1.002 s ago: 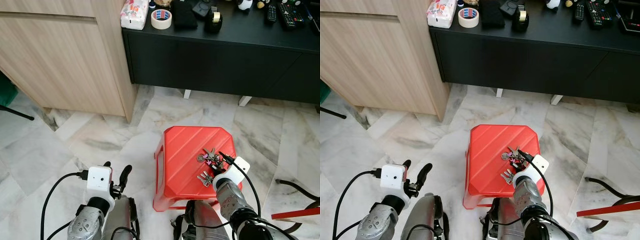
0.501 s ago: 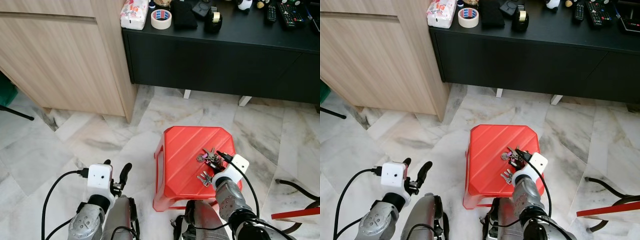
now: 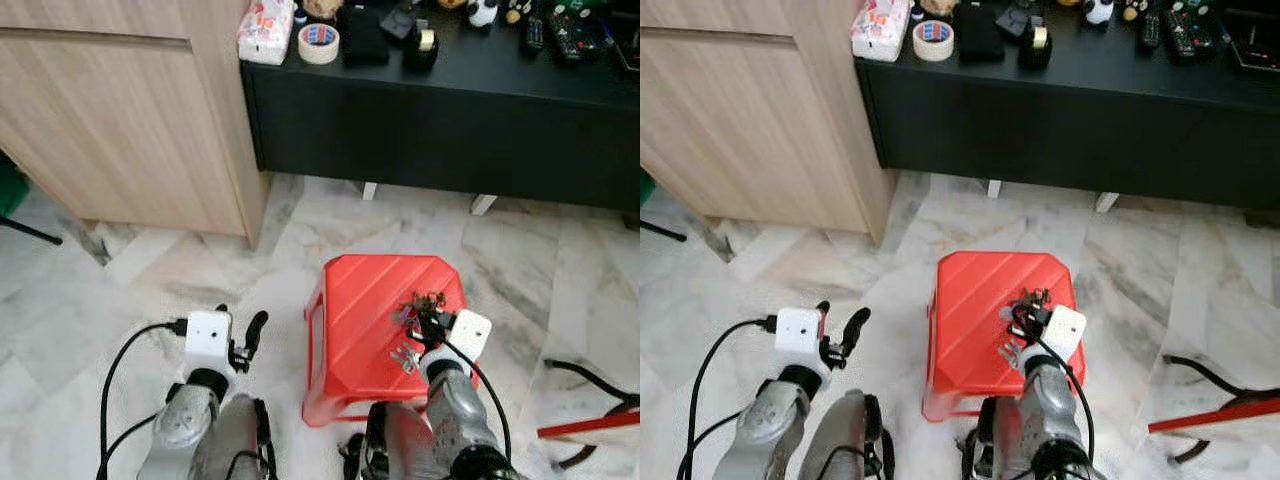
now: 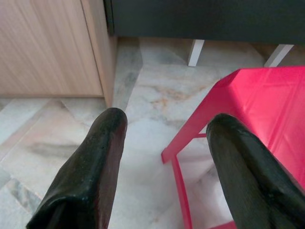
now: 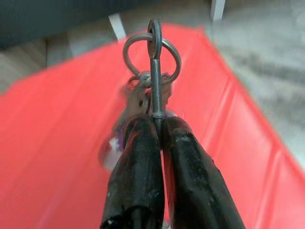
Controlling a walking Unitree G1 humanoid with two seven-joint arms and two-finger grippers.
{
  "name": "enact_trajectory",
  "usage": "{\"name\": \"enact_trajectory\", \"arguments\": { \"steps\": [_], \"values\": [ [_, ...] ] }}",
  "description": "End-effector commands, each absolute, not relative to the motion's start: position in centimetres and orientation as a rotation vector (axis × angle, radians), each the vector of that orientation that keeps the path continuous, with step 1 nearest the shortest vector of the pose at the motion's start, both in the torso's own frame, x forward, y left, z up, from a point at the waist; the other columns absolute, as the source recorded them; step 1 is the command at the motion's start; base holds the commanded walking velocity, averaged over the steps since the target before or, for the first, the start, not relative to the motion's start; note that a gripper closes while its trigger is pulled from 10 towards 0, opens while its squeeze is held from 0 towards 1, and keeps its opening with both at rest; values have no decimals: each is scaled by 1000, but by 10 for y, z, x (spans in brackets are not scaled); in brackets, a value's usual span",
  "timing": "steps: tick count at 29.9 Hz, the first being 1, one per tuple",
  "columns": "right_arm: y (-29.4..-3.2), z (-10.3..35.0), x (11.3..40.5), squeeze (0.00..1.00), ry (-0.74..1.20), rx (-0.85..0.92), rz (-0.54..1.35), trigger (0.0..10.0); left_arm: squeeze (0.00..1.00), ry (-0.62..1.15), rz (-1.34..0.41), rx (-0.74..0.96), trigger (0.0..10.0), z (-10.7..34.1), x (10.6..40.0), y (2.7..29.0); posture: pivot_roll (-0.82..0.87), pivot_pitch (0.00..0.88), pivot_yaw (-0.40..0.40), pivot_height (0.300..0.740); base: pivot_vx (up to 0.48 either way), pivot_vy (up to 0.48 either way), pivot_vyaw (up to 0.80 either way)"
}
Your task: Hang keys on a hook
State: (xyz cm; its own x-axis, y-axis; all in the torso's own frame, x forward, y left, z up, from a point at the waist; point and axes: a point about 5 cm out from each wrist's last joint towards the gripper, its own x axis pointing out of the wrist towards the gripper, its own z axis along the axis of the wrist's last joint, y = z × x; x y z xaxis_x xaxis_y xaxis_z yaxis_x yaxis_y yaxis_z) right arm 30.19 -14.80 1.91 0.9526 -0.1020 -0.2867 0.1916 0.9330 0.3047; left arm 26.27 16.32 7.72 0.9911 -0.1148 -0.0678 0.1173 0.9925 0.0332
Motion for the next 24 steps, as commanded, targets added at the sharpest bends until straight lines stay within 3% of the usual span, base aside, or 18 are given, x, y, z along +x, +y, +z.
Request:
{"name": "enact_trajectory", "arguments": {
  "steps": [1, 2, 3, 4, 5, 17, 24],
  "values": [
    [-153, 27, 302, 0, 210, 305, -149, 0, 0, 96, -101, 40, 10000, 66, 262, 164, 56, 124, -90, 646, 0, 0, 0],
    [-153, 31, 303, 0, 190, 298, -142, 0, 0, 97, -99, 37, 10000, 65, 264, 163, 54, 119, -91, 646, 0, 0, 0],
    [-152, 33, 304, 0, 183, 293, -135, 3059, 0, 100, -97, 34, 10000, 64, 266, 163, 50, 104, -90, 646, 0, 0, 0],
    [-152, 36, 305, 0, 171, 291, -125, 7922, 0, 102, -94, 31, 10000, 63, 268, 163, 49, 99, -90, 646, 0, 0, 0],
    [-151, 37, 305, 0, 166, 290, -119, 10000, 0, 103, -92, 28, 10000, 62, 269, 164, 49, 99, -90, 646, 0, 0, 0],
    [-156, 44, 304, 0, 134, 232, -100, 10000, 0, 179, 0, 33, 10000, 35, 275, 189, 32, 22, -76, 646, 0, 0, 0],
    [-154, 48, 309, 0, 116, 196, -66, 10000, 0, 180, 11, 38, 10000, 32, 276, 194, 39, 0, -73, 684, 0, 0, 0]
  ]
}}
